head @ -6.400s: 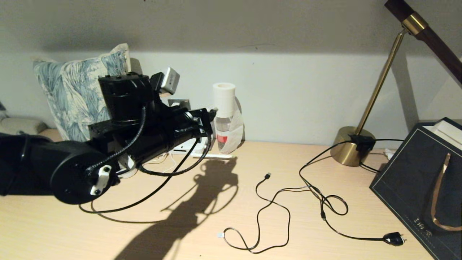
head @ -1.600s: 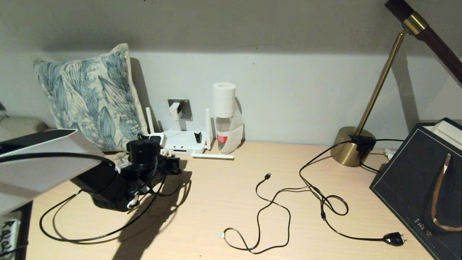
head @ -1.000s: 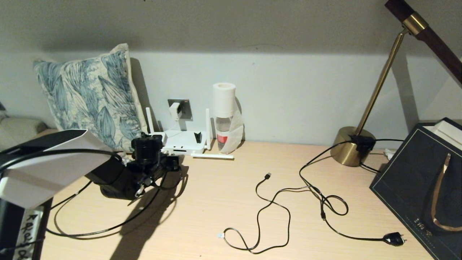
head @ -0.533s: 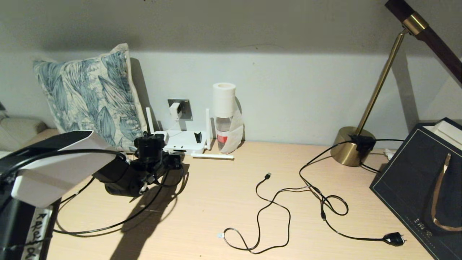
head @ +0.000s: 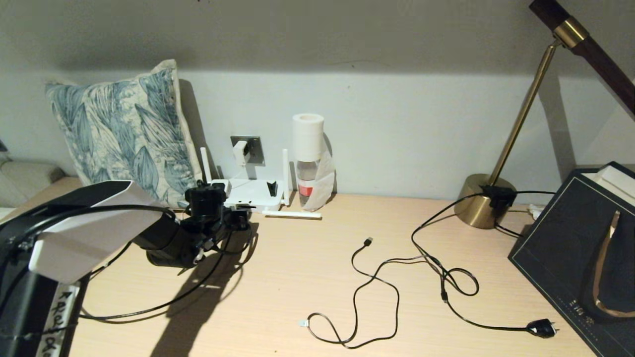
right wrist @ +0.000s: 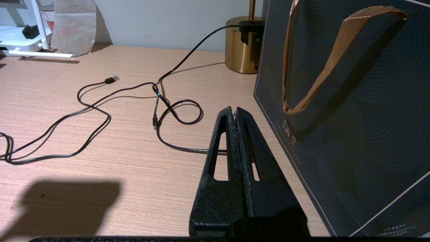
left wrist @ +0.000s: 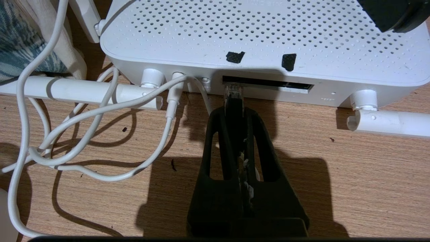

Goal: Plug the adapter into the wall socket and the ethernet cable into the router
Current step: Plug cable into router interface

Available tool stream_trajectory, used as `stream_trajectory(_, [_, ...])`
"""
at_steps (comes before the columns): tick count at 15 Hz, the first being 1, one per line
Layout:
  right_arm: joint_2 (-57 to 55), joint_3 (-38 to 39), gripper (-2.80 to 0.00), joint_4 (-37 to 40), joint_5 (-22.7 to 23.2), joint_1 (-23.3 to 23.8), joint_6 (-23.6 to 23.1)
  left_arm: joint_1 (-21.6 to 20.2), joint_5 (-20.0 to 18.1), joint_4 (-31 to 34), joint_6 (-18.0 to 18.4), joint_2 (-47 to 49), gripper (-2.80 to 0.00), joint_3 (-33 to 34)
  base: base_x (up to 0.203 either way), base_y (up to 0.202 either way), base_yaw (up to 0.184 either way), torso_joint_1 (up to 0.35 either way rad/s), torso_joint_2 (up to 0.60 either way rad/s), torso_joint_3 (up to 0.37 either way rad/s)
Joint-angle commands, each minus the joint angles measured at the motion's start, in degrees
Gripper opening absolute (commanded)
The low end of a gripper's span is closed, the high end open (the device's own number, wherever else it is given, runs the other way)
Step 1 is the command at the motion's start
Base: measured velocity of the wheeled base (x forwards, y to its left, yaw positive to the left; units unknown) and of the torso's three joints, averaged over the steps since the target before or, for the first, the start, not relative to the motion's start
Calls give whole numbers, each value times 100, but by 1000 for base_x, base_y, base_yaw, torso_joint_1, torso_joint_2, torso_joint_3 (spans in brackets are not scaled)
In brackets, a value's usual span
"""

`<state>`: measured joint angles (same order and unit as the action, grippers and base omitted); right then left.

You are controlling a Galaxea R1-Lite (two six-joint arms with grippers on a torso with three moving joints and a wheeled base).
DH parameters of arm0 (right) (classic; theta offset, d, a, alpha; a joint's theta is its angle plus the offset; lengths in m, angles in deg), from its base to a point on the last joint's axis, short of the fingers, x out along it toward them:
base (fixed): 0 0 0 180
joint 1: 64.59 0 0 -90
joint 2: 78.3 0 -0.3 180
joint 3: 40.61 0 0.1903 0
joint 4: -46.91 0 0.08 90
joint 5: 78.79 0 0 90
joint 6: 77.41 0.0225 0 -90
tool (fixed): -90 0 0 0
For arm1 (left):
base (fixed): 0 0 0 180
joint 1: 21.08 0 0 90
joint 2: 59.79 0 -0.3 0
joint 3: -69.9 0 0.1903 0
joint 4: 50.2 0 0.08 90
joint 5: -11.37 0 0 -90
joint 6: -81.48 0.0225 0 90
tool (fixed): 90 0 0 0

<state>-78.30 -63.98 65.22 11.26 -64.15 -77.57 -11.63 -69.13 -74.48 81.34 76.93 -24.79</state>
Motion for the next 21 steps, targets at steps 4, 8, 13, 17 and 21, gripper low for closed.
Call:
stream_trajectory(4, [0,202,-280,-4,4,0,-2,-48,7,-42,-4,-22,-280,-4,0,0,0,0,0,0])
stream_trajectory(8, [0,202,-280,-4,4,0,-2,-57,7,-42,5,-15,-280,-39,0,0,0,0,0,0])
stream_trajectory(13, [0,202,-280,-4,4,0,-2,-57,-1,-41,14,4,-280,-118,0,0,0,0,0,0])
stream_trajectory(17, [-8,202,-280,-4,4,0,-2,-57,-19,-34,16,4,-280,-118,0,0,0,0,0,0])
stream_trajectory(21, [0,202,-280,-4,4,0,-2,-57,-54,-34,23,13,-280,-118,0,0,0,0,0,0])
